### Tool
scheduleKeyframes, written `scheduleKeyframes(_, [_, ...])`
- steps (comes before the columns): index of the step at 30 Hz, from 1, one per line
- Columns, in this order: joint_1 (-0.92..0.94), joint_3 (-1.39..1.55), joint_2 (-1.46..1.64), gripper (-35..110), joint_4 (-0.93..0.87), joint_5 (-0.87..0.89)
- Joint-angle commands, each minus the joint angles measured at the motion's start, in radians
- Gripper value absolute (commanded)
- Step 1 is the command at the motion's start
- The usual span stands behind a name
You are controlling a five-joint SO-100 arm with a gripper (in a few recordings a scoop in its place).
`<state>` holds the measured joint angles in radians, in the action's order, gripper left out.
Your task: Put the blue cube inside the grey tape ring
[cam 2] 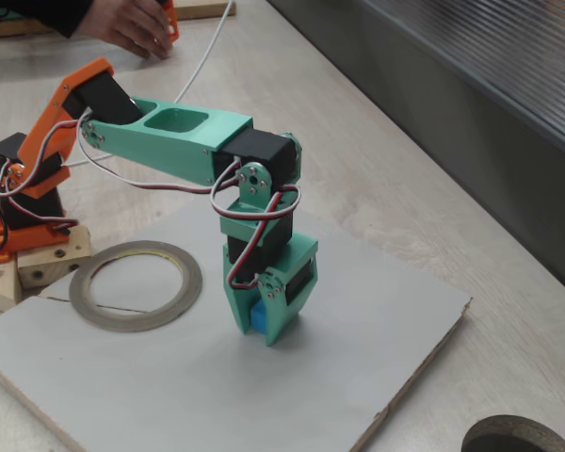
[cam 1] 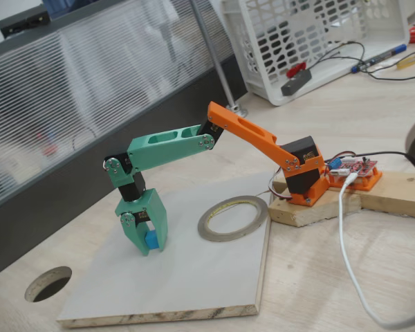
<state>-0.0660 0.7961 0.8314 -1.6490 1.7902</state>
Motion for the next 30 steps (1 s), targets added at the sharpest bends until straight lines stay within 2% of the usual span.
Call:
scheduleKeyframes(1, [-0.015, -0.014, 0.012, 17, -0.005, 0.017])
scheduleKeyframes(22, [-0.015, -0.012, 0.077, 17, -0.005, 0.017])
scheduleKeyframes(30, [-0.015, -0.012, 0.080, 6, -0.005, 0.017])
